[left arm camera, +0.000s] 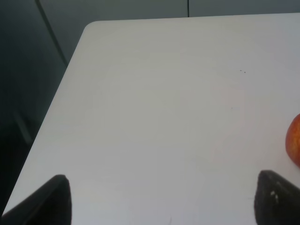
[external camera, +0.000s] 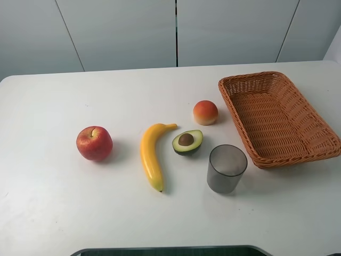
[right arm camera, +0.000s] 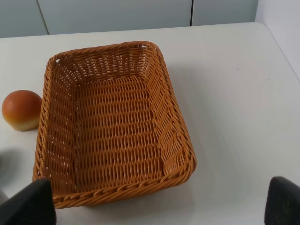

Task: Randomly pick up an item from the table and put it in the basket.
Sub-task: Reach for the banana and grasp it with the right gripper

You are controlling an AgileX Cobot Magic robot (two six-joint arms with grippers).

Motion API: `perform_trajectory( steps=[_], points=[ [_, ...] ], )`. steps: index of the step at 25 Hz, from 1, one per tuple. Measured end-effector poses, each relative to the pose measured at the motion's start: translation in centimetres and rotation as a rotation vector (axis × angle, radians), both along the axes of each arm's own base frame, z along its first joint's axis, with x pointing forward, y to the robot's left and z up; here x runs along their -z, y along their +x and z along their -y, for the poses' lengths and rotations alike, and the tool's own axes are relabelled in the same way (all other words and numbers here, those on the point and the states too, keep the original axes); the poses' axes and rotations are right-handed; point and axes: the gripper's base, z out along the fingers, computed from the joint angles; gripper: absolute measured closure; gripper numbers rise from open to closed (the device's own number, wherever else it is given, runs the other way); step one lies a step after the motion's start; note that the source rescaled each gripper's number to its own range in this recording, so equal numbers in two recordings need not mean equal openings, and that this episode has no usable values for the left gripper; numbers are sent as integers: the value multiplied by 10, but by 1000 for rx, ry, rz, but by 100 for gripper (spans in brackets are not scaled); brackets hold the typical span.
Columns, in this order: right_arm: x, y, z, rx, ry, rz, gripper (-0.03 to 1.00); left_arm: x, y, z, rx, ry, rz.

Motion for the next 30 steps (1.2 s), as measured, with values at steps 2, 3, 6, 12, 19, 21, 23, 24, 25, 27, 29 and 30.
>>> perform_trajectory(
  steps=[2,3,6,12,19,21,23,24,25,27,29,30],
  points=[
    [0,0,0,0,0,0,3,0,0,0,0,0,0],
    [0,0,0,0,0,0,3,0,0,0,0,0,0],
    [0,0,0,0,0,0,3,0,0,0,0,0,0],
    [0,0,0,-22,0,0,3,0,0,0,-1,-2,0],
    [0,0,1,-69,0,0,3,0,0,0,-1,-2,0],
    [0,0,1,-69,0,0,3,0,0,0,-1,-2,0],
    [0,0,1,-69,0,0,3,0,0,0,-1,-2,0],
    [0,0,1,-69,0,0,3,0,0,0,-1,-2,0],
    [0,0,1,-69,0,0,3,0,0,0,-1,-2,0],
    [0,0,1,-69,0,0,3,0,0,0,-1,-2,0],
    [0,0,1,-69,0,0,3,0,0,0,-1,-2,0],
    [0,0,1,-69,0,0,3,0,0,0,-1,-2,0]
  ],
)
